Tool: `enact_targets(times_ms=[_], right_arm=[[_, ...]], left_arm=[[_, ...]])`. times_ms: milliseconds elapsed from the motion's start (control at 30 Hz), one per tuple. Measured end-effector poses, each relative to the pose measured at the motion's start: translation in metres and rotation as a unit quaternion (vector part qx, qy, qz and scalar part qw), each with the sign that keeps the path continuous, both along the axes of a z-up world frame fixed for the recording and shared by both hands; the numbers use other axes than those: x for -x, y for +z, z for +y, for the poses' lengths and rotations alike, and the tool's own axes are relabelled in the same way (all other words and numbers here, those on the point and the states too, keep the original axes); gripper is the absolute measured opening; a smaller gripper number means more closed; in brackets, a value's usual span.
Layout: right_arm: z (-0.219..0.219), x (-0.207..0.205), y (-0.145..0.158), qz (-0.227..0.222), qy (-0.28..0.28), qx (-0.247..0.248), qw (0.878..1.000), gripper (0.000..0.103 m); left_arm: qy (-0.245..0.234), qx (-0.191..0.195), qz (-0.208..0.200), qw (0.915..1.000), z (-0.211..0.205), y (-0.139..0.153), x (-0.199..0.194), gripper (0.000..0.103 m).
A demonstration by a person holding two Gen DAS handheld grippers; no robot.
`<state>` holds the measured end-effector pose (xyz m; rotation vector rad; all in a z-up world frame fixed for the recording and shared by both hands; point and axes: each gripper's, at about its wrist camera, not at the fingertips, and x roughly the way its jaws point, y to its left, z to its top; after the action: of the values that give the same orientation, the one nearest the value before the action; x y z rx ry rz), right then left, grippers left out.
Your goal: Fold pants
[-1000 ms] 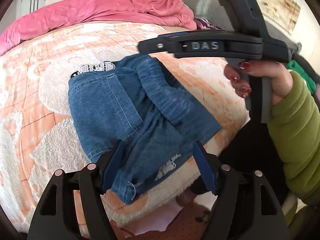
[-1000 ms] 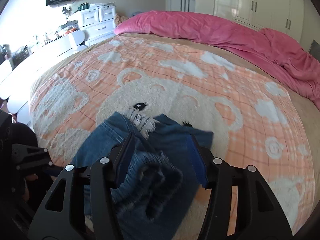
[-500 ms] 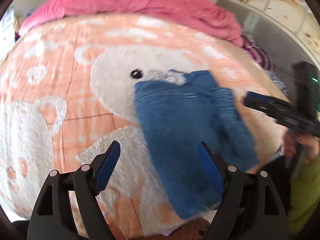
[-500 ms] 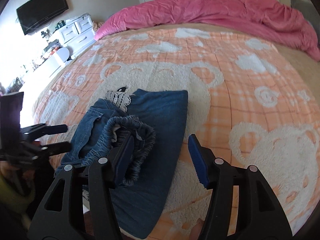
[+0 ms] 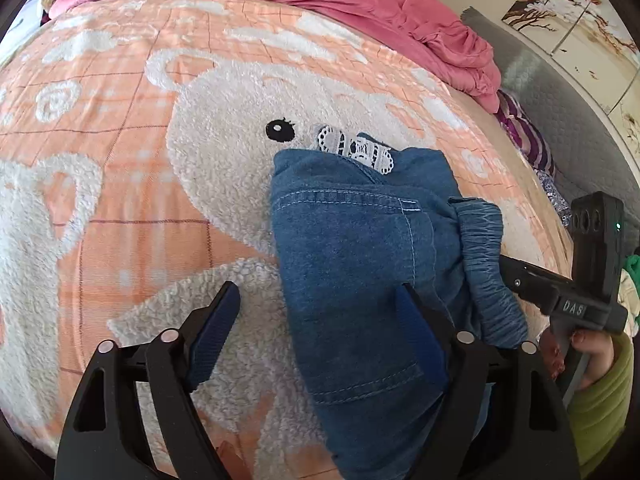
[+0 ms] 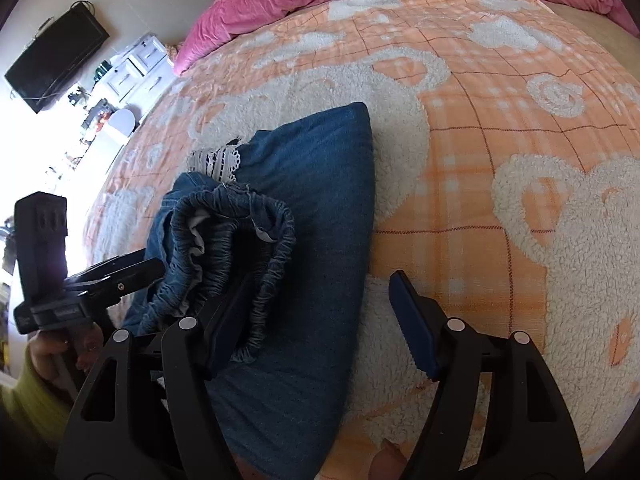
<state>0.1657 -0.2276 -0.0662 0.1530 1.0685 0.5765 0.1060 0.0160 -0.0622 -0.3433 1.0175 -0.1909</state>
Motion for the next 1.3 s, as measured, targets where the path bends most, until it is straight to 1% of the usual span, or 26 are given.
enact_targets(times_ms=[100,133,167,333,400,433,467,500,533,600,667,700,733,767,833,900,933,1000,1167,1300], right_arm=[[-0.002,0.000,-0.002,0.001,-0.006,-0.014,1.000,0.062],[-0.001,0.001,-0.002,-0.001,-0.005,-0.013,1.000,0.060],[0.001,0.002,-0.002,-0.006,0.002,-0.012,1.000,0.055],[0.006,-0.001,-0.005,-0.006,0.005,-0.009,1.000,0.048],[0.006,-0.001,-0.006,-0.008,0.002,-0.007,1.000,0.041],[0.007,-0.001,-0.005,-0.010,0.004,-0.006,1.000,0.034],[0.008,0.000,-0.004,-0.012,0.006,-0.006,1.000,0.030],[0.009,0.000,-0.004,-0.014,0.007,-0.004,1.000,0.030],[0.010,0.000,-0.005,-0.016,0.006,0.000,1.000,0.029],[0.011,0.000,-0.005,-0.017,0.004,0.000,1.000,0.023],[0.016,0.003,-0.003,-0.027,0.003,0.009,1.000,0.018],[0.019,0.005,-0.002,-0.036,0.005,0.017,0.999,0.017],[0.024,0.009,0.000,-0.049,0.007,0.028,0.998,0.015],[0.026,0.011,0.001,-0.055,0.008,0.035,0.998,0.013],[0.029,0.014,0.003,-0.066,0.006,0.046,0.997,0.010],[0.032,0.019,0.006,-0.079,0.003,0.054,0.995,0.009],[0.033,0.021,0.009,-0.088,0.000,0.053,0.995,0.008],[0.034,0.025,0.016,-0.101,-0.002,0.047,0.994,0.007],[0.042,0.033,0.037,-0.147,0.008,0.042,0.988,0.007],[0.043,0.025,0.052,-0.156,0.011,0.012,0.988,0.007]], left_arm=[[-0.004,-0.015,0.003,0.9999,-0.007,-0.001,-0.002,0.086],[-0.003,-0.018,0.004,0.9998,-0.009,-0.001,-0.002,0.087],[-0.001,-0.021,0.005,0.9998,-0.011,-0.002,-0.003,0.087],[-0.005,-0.032,0.000,0.9995,-0.022,-0.004,-0.008,0.088],[-0.006,-0.035,-0.012,0.9993,-0.025,-0.006,-0.006,0.088],[-0.005,-0.036,-0.016,0.9992,-0.026,-0.006,-0.005,0.085],[-0.007,-0.036,-0.020,0.9991,-0.027,-0.005,-0.004,0.081],[-0.014,-0.031,-0.024,0.9991,-0.029,-0.004,-0.003,0.070],[-0.019,-0.029,-0.026,0.9991,-0.031,-0.002,-0.002,0.066],[-0.034,-0.046,-0.034,0.9978,-0.036,0.001,-0.001,0.061],[-0.037,-0.046,-0.034,0.9977,-0.036,0.002,-0.001,0.058],[-0.038,-0.044,-0.036,0.9977,-0.036,0.002,-0.001,0.053],[-0.044,-0.039,-0.039,0.9975,-0.037,0.004,0.000,0.041],[-0.047,-0.038,-0.041,0.9973,-0.038,0.005,0.000,0.039],[-0.054,-0.058,-0.049,0.9957,-0.044,0.008,0.003,0.035],[-0.049,-0.050,-0.051,0.9962,-0.042,0.010,0.004,0.033],[-0.047,-0.045,-0.053,0.9965,-0.040,0.012,0.005,0.029],[-0.047,-0.042,-0.059,0.9963,-0.039,0.018,0.006,0.027],[-0.049,-0.045,-0.076,0.9949,-0.038,0.036,0.006,0.026],[-0.034,-0.040,-0.084,0.9951,-0.027,0.050,-0.001,0.026]])
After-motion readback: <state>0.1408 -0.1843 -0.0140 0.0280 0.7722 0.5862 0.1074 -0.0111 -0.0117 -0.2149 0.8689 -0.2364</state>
